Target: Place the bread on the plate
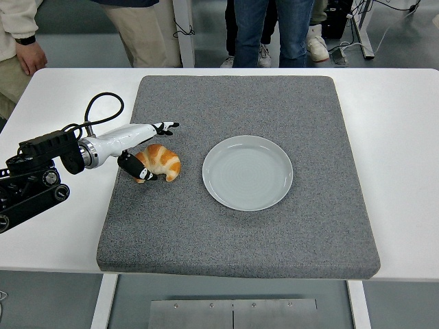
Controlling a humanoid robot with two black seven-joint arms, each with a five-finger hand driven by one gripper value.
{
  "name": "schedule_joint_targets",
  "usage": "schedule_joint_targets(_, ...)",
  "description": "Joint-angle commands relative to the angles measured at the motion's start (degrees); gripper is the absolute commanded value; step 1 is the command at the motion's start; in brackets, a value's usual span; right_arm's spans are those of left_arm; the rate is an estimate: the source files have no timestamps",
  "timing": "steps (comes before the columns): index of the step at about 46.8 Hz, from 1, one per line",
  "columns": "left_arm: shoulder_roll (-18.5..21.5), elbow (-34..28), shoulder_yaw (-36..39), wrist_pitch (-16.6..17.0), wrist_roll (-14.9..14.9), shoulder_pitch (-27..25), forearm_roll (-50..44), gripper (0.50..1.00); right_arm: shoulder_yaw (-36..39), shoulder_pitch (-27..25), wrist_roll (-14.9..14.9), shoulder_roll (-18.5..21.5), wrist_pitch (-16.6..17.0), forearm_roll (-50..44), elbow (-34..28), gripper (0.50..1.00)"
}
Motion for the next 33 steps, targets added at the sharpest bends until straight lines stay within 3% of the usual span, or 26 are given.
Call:
schedule_joint_targets(1, -0.11, 0.05, -0.01, 0.27, 0.09, 0.0, -0.07, 0.831, 0.0, -0.01, 0.0, 0.0, 0.0, 0.0, 0.0, 1.0)
schedule_joint_targets(12, -0.37, 0.05, -0.01, 0.27, 0.0, 0.27, -0.07, 0.83, 0.0, 0.0, 0.0, 0.0, 0.0, 0.0, 0.0, 1.0)
schedule_joint_targets(17, -0.37, 0.05, -0.01, 0.27, 0.0, 0.44, -0.07, 0.799, 0.0, -0.01, 0.0, 0.0, 0.0, 0.0, 0.0, 1.0)
schedule_joint_targets(23, -0.37, 0.05, -0.01, 0.27, 0.0, 0.44, -0.16, 0.715, 0.0, -0.01, 0.0, 0.0, 0.0, 0.0, 0.0, 1.0)
schedule_joint_targets(25, -0.37, 0.05, -0.01, 0.27, 0.0, 0.44, -0.33, 0.638, 0.0, 0.0, 0.0, 0.0, 0.0, 0.0, 0.0, 1.0)
schedule_joint_targets(27, -0.37, 0.05, -0.01, 0.18, -0.08, 0.27, -0.6, 0.521, 0.0, -0.01, 0.0, 0.0, 0.0, 0.0, 0.0, 1.0)
schedule_joint_targets(28, -0.37, 0.05, -0.01, 0.18, -0.35, 0.09, -0.86, 0.5, 0.0, -0.01, 0.0, 0.0, 0.0, 0.0, 0.0, 1.0)
schedule_joint_targets(33, 0.07, 0.05, -0.36, 0.01, -1.23, -0.78, -1.21, 0.5, 0.0, 0.08, 0.0, 0.0, 0.0, 0.0, 0.0, 1.0)
